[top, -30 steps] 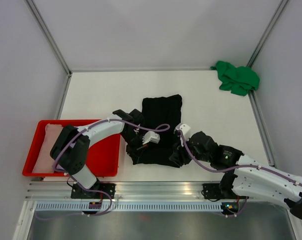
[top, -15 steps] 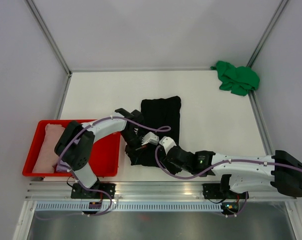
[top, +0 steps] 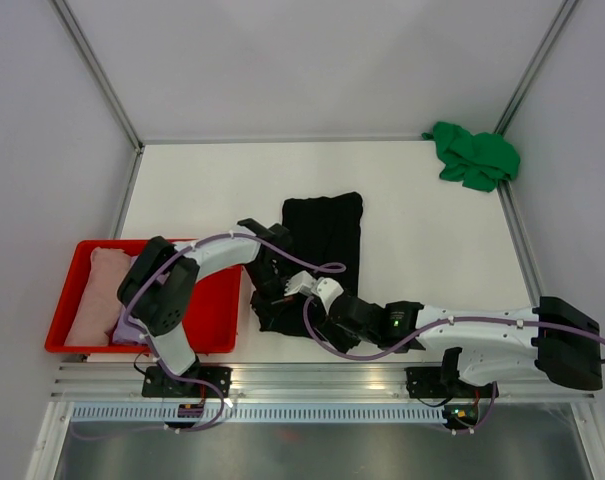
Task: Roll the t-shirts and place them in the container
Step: Roll the tshirt
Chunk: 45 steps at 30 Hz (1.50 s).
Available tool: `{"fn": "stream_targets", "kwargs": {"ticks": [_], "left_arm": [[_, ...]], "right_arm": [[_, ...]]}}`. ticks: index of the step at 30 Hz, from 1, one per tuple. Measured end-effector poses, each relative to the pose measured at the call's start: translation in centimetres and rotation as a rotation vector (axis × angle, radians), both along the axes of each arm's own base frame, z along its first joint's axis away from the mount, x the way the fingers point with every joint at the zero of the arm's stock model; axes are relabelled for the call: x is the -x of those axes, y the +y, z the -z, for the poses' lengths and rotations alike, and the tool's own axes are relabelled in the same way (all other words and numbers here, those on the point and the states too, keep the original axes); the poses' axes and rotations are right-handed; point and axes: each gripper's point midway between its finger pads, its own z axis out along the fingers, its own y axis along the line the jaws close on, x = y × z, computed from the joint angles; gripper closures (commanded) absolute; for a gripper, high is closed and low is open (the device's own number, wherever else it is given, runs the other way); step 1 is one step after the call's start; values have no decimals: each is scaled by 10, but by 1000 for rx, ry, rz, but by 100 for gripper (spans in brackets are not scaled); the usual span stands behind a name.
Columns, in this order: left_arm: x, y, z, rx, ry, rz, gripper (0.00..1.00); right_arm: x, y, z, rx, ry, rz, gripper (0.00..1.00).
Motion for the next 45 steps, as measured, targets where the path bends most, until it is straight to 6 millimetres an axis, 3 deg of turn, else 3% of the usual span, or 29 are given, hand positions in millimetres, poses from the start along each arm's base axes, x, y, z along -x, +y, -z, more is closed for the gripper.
{"fn": "stream_targets", "kwargs": {"ticks": [5, 8, 9, 10, 14, 15, 20, 23, 29, 32, 35, 37, 45], "left_arm": [[7, 6, 7, -27, -6, 48, 97], [9, 7, 10, -39, -11, 67, 92], [9, 7, 10, -42, -11, 69, 85], [9, 7, 11, -44, -13, 73, 79], [9, 8, 12, -44, -18, 77, 60], [9, 8, 11, -44, -19, 78, 52], [11, 13, 11, -53, -36, 83, 42], [8, 13, 8, -41, -62, 83, 39], [-2, 8, -5, -5, -145, 56, 48], [-2, 8, -1, -11, -149, 45, 52], [1, 11, 3, -23, -137, 36, 56], [1, 11, 4, -27, -135, 32, 60], [1, 11, 6, -33, -135, 21, 68]], "right_arm": [[3, 6, 3, -11, 24, -9, 31], [5, 9, 3, -30, 39, -8, 51], [6, 10, 4, -35, 46, -5, 66], [8, 11, 5, -39, 58, 1, 71], [15, 7, 13, -34, 104, 25, 78], [17, 5, 17, -32, 118, 32, 81], [28, -12, 32, -1, 173, 62, 96], [33, -13, 32, -6, 204, 70, 92], [35, -8, 8, -107, 234, 117, 51], [18, -8, -17, -232, 254, 205, 42], [-17, -16, -38, -374, 268, 354, 37], [-33, -21, -41, -421, 275, 422, 37], [-40, -14, -1, -364, 430, 457, 37]]}}
